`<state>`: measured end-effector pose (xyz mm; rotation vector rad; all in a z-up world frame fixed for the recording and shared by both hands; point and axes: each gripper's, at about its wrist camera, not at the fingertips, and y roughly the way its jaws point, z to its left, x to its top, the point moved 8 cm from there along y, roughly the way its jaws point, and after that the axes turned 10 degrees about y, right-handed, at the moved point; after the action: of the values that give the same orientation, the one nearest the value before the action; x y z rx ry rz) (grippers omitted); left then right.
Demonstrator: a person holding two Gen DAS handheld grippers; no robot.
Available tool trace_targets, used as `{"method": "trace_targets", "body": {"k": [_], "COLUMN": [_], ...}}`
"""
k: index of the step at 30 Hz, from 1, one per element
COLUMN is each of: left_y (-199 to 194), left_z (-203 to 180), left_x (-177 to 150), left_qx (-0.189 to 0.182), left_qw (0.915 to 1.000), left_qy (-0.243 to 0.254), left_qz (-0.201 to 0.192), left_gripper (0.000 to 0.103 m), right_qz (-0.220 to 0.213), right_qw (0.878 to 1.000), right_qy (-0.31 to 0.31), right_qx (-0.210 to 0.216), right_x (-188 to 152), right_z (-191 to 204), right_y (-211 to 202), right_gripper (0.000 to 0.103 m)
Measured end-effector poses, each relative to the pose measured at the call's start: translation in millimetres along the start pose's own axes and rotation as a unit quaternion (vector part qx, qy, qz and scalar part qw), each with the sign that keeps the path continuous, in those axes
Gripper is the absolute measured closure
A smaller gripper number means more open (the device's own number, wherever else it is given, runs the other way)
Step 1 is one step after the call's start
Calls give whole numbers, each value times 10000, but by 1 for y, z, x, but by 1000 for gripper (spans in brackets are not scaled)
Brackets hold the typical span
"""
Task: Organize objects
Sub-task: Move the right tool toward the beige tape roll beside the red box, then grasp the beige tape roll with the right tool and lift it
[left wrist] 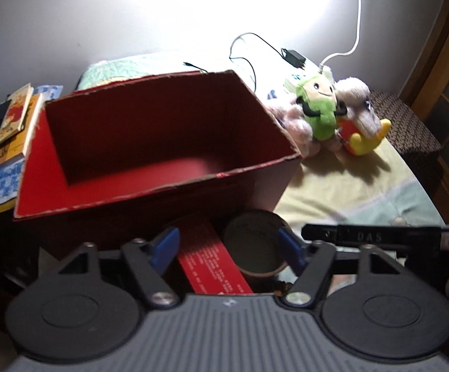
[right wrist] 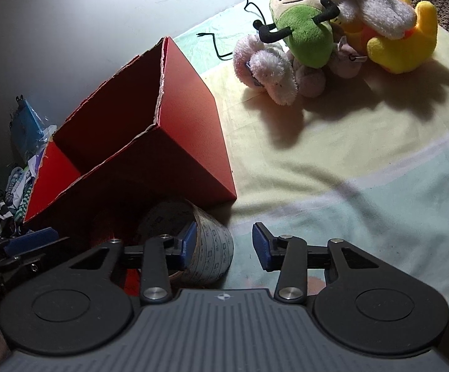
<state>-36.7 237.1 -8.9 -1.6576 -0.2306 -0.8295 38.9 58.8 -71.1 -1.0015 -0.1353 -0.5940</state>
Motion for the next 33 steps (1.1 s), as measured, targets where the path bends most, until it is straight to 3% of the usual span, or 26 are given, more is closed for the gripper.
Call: {"method": "trace_targets", "body": {"k": [4, 9, 11, 13, 16, 24, 28, 33], "left_y": [0, 3, 8, 11, 19, 44, 61, 79], "left_z": [-4, -9, -10, -11, -13, -22, -35, -50], "left_x": [1, 8, 9, 9, 11, 14, 13, 13], "left_qx": [-178, -144, -150, -161, -148, -274, -536, -924], "left_qw": [9998, 9998, 9998, 9997, 9996, 9984, 9962, 9917], "left_qy": [3, 146, 159, 170, 233, 328, 382, 411], "left_qz": [-36, -67, -8, 35, 108, 359, 576, 794], "left_gripper": [38, 36, 34, 33, 32, 32, 38, 54], "right_qz": [87, 242, 282, 343, 400, 92, -102, -399], "right_qw": [9998, 9992, 9987, 9982, 9983, 9991, 9994, 9984], "right_qy": [-136, -322, -422, -480, -417, -398, -318, -345], "right_qx": [99, 49, 17, -63, 121, -60, -100, -189], "right_x": [2, -2, -3, -4, -2, 10, 19, 27], "right_z": [8, 13, 14, 13, 12, -2, -9, -15], "right_y": [9, 25, 30, 34, 36, 26, 15, -8], "right_gripper": [62, 63, 67, 78, 89, 89, 89, 89]}}
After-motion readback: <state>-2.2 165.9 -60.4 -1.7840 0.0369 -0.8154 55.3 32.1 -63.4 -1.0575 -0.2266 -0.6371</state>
